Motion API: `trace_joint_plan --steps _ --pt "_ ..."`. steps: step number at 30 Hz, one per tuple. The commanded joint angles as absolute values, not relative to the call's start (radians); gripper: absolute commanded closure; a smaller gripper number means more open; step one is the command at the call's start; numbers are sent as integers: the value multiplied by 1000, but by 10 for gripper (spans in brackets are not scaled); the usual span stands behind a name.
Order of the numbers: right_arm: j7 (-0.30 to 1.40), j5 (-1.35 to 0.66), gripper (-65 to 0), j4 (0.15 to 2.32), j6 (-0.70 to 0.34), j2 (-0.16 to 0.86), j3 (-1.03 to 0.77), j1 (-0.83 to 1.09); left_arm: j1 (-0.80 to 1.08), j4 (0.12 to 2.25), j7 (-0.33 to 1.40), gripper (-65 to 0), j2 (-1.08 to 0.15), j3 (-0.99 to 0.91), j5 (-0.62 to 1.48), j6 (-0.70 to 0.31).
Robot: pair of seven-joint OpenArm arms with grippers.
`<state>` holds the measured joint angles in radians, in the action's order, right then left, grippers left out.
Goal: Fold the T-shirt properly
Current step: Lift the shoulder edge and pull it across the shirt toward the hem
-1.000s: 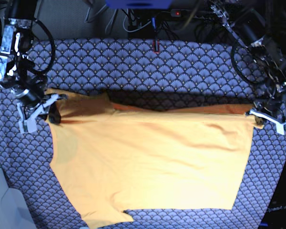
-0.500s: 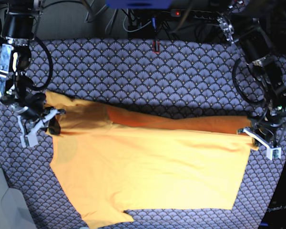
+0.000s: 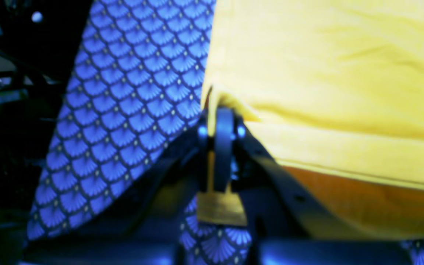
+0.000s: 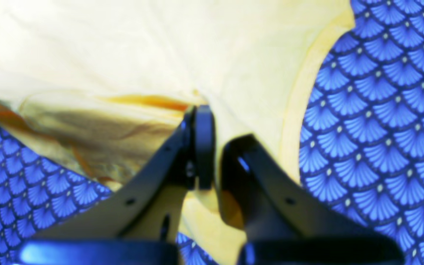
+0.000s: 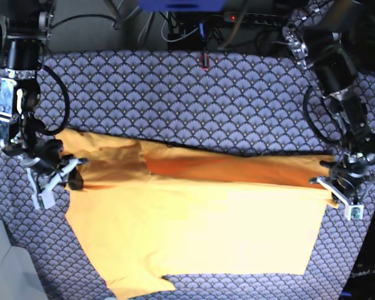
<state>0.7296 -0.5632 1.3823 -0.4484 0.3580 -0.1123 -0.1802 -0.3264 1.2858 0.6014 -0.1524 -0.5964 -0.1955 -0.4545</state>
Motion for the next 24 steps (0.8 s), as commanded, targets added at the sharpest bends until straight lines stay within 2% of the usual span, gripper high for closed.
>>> trace_joint_plan --steps 1,7,11,18,24 --pt "710 -575 0 1389 -452 374 -96 -217 -367 1303 575 0 -168 -596 -205 -449" --pt "708 -572 0 1380 -450 375 -50 -239 -386 1303 573 0 -173 -532 -240 -450" --pt "710 -490 0 1369 -450 363 -51 -251 -384 1302 573 0 -189 -481 -237 -444" --pt "708 -450 0 1369 -450 351 -50 -252 -380 1302 573 0 -191 -481 -237 -444" --pt "705 -449 0 1369 -450 351 -50 -252 -371 1202 567 0 -211 -481 -231 -443"
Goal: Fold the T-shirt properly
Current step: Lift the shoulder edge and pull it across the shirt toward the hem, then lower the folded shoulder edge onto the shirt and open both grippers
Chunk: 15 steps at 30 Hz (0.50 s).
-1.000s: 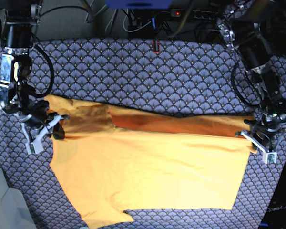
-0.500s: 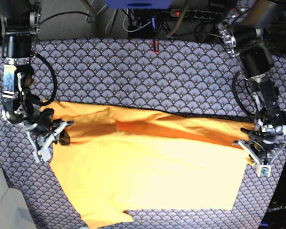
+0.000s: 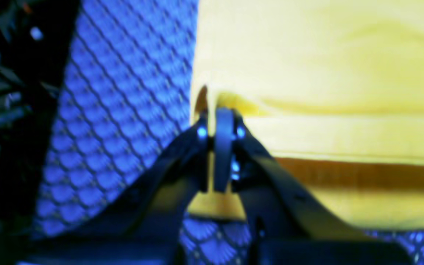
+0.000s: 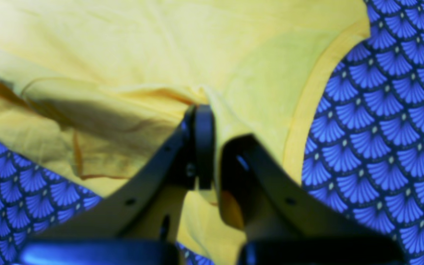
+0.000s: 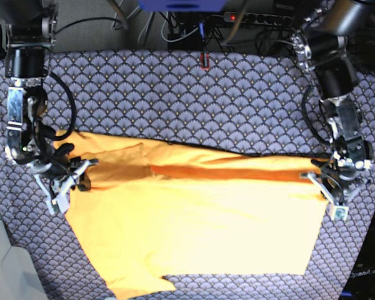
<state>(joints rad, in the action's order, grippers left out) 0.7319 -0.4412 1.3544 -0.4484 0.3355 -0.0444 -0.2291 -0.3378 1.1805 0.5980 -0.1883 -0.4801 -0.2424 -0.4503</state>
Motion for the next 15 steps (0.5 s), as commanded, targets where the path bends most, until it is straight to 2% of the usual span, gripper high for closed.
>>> trace_joint_plan --steps 1,6,15 --pt "705 -449 0 1369 -450 351 -50 -255 -371 1193 550 0 -214 -481 -229 -443" --pt "708 -447 0 1330 -450 348 -48 -289 -367 1184 490 0 -217 -481 -236 -443" --pt "700 -447 0 1239 -452 344 22 -361 -374 1182 487 0 -222 -478 -229 -443"
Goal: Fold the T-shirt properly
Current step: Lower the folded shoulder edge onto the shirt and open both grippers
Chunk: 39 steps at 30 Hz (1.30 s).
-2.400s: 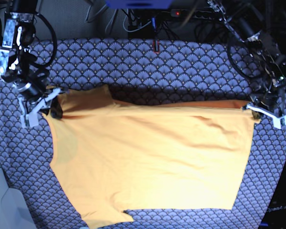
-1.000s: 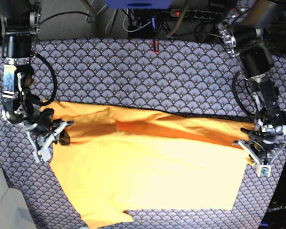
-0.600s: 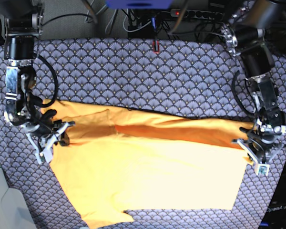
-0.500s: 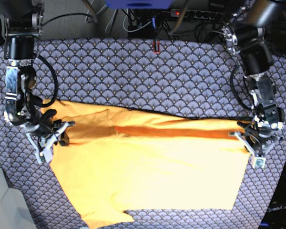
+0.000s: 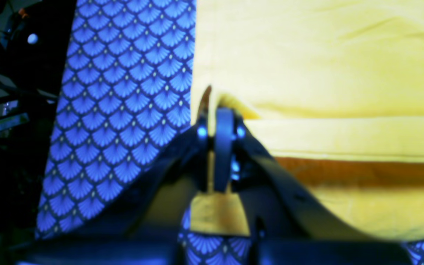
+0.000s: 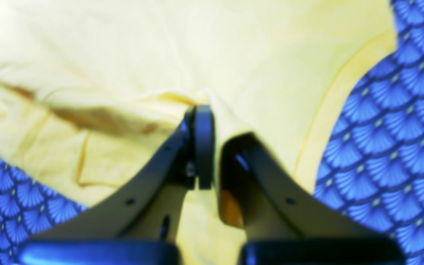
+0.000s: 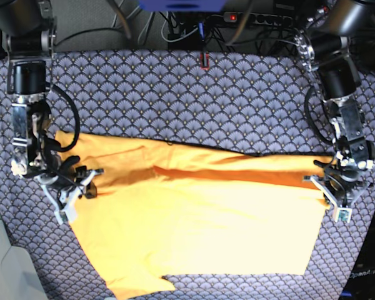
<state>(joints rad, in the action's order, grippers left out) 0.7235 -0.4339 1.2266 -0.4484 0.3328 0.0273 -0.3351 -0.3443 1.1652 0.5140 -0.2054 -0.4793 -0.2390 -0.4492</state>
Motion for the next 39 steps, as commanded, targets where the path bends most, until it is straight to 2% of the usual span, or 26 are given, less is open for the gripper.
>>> trace_joint_plan --steps 1,10,31,39 --pt "700 -447 0 1233 -452 344 22 -367 -375 1182 487 0 -222 -478 -229 -443" --pt "702 -447 0 1204 -452 344 38 -404 -433 1046 415 0 -223 -481 -237 -441" --pt "702 -447 0 1201 -452 348 44 -395 -437 1032 386 0 -237 -552 -237 -440" --pt "702 -447 0 1201 -452 349 50 -375 -463 921 308 0 -237 -558 -237 -440"
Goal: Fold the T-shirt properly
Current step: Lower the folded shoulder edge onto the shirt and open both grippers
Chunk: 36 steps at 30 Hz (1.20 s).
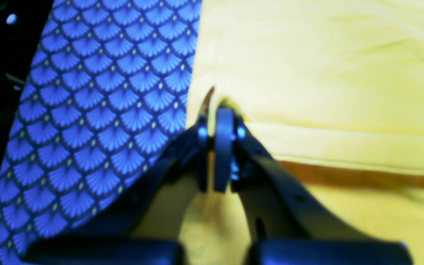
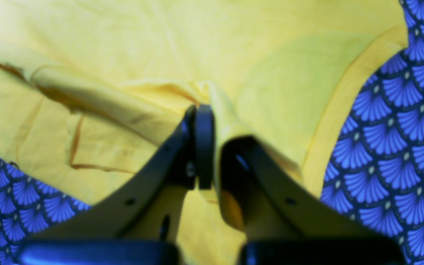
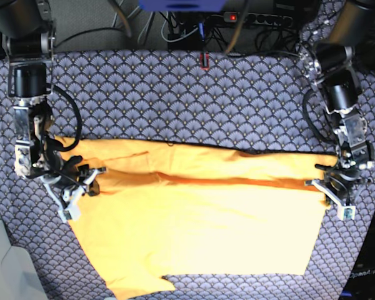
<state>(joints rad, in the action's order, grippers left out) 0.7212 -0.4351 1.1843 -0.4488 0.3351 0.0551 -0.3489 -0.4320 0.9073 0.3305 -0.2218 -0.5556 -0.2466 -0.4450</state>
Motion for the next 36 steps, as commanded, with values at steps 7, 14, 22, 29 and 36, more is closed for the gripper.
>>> trace_joint_plan --steps 7,14,22,29,36 --pt "702 -446 0 1201 -452 352 51 -375 -463 917 303 0 -236 -558 -237 -440" --pt "710 -446 -21 1199 -452 352 51 -375 -461 921 311 -65 -236 -558 -239 -440" --pt "711 -446 -330 1199 -452 374 51 -375 -427 924 303 -479 -237 -558 -237 -450" --pt "736 -450 -371 1211 -452 418 -1 -344 -352 1084 338 -609 -251 -591 -228 -453" --pt "748 -450 -371 1395 -452 417 -93 -183 -223 1247 387 -608 -217 -618 -226 -453"
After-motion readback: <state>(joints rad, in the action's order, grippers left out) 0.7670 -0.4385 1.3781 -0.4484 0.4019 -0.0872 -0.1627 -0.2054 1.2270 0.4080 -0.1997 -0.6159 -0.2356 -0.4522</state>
